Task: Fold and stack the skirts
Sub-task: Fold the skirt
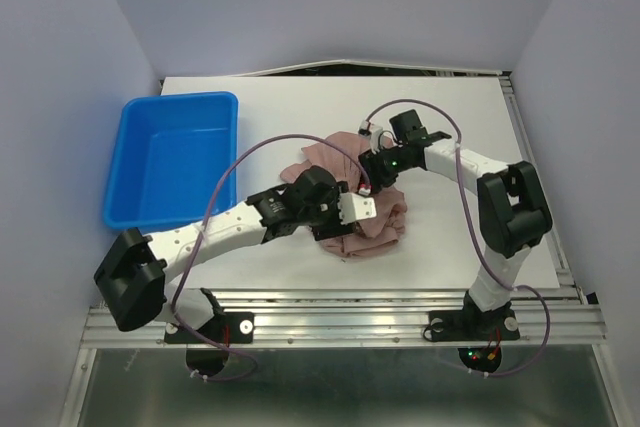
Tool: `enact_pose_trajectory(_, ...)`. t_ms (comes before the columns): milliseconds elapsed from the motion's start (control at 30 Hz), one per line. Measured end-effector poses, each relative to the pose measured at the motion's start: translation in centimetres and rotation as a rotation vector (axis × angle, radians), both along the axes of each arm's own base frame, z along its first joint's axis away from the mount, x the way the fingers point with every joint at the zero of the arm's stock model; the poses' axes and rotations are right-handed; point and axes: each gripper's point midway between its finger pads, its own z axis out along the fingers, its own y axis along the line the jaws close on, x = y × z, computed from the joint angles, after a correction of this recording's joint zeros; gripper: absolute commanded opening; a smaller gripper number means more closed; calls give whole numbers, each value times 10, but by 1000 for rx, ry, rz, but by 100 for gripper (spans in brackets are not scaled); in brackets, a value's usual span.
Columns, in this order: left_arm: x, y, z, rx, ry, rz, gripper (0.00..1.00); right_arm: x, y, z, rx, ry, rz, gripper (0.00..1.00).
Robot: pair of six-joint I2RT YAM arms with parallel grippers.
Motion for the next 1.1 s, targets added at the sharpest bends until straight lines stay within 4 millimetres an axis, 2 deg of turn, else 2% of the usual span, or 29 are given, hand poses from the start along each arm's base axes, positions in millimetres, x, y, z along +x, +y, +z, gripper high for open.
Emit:
enact_pose_trajectory(100, 11, -19, 13, -52, 19, 24, 66, 4, 0, 5, 3, 4, -25, 59)
enact_pose_trajectory(200, 15, -36, 22, -106, 50, 35, 66, 14, -3, 20, 18, -18, -55, 62)
enact_pose_trajectory(333, 12, -40, 23, -137, 99, 49, 70, 31, -26, 57, 36, -105, -92, 63)
enact_pose_trajectory(367, 12, -40, 23, -141, 104, 52, 71, 32, -34, 66, 35, -127, -99, 63)
enact_pose_trajectory(467, 15, -38, 23, -152, 124, 70, 77, 22, -50, 75, 16, -143, -79, 64)
enact_pose_trajectory(600, 21, -32, 23, -180, 166, 107, 78, -5, -54, 59, -9, -66, -26, 70)
enact_pose_trajectory(767, 40, -15, 24, -218, 216, 185, 78, -28, -57, 27, -34, 55, -16, 66)
enact_pose_trajectory(900, 53, -3, 26, -235, 240, 233, 78, -33, -59, 12, -48, 103, -12, 51)
enact_pose_trajectory(933, 54, -1, 26, -239, 243, 241, 78, -33, -59, 11, -48, 102, -9, 40)
enact_pose_trajectory(1000, 57, 3, 25, -243, 251, 253, 78, -33, -58, 12, -45, 100, -8, 25)
enact_pose_trajectory(1033, 58, 4, 25, -244, 253, 256, 78, -33, -58, 12, -43, 99, -5, 11)
enact_pose_trajectory(1100, 60, 5, 26, -248, 256, 262, 78, -33, -58, 14, -39, 101, -5, 1)
